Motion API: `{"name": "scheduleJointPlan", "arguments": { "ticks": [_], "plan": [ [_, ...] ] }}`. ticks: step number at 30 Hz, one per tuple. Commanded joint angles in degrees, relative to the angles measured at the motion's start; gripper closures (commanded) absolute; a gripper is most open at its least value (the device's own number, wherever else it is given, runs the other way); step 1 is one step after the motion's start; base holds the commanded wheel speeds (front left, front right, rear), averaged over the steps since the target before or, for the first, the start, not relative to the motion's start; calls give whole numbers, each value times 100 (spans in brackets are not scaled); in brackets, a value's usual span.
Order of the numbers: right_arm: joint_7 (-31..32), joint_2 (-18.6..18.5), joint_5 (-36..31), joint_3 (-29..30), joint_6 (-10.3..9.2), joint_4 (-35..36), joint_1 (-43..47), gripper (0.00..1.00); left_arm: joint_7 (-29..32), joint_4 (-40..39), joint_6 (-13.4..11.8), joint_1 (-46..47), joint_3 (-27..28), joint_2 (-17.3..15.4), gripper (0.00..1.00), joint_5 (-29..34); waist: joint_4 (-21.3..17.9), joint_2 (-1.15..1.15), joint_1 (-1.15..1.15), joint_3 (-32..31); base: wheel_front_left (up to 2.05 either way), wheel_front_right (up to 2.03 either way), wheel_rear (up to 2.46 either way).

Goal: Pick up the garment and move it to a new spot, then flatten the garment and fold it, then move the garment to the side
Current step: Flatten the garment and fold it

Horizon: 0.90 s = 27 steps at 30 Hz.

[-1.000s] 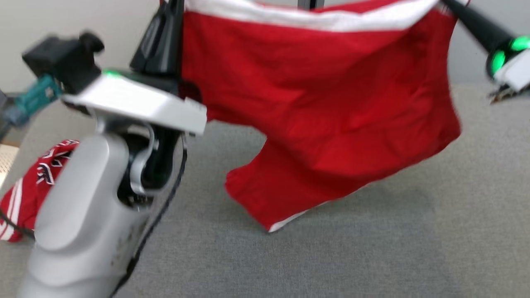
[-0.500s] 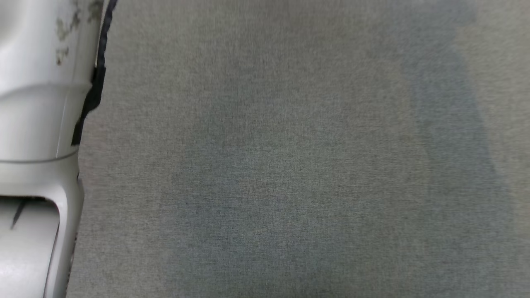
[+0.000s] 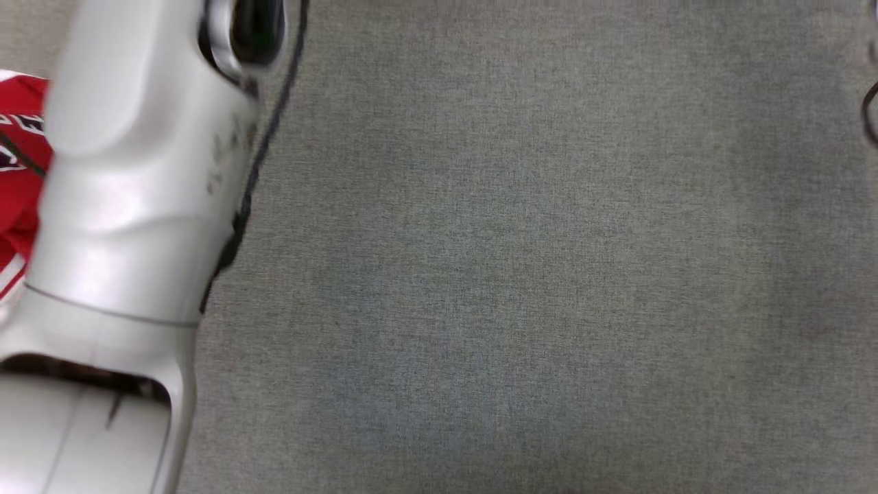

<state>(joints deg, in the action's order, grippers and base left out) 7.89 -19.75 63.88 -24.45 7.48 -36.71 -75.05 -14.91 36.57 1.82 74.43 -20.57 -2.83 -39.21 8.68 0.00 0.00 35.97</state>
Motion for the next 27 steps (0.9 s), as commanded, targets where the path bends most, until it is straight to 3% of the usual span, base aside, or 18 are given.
{"name": "scheduleJointPlan", "arguments": {
  "ticks": [1,8,16,27],
  "plan": [
    [5,-41,149,-50,2,38,139,100,-35,24,101,-201,-40,-21,100,101,16,0,0,-94,0,0,0],
    [195,-44,726,-665,2,90,1369,100,-33,218,266,-1746,16,-397,100,752,-16,0,0,-739,0,0,0],
    [721,-158,917,-1477,2,77,2277,100,-34,358,398,-3058,-380,-960,100,1686,-27,0,0,-1513,0,0,0],
    [1088,-618,995,-2135,1,12,3060,100,100,564,556,-3930,-1071,-1328,100,1593,50,0,0,-2181,0,0,0]
  ]
}}
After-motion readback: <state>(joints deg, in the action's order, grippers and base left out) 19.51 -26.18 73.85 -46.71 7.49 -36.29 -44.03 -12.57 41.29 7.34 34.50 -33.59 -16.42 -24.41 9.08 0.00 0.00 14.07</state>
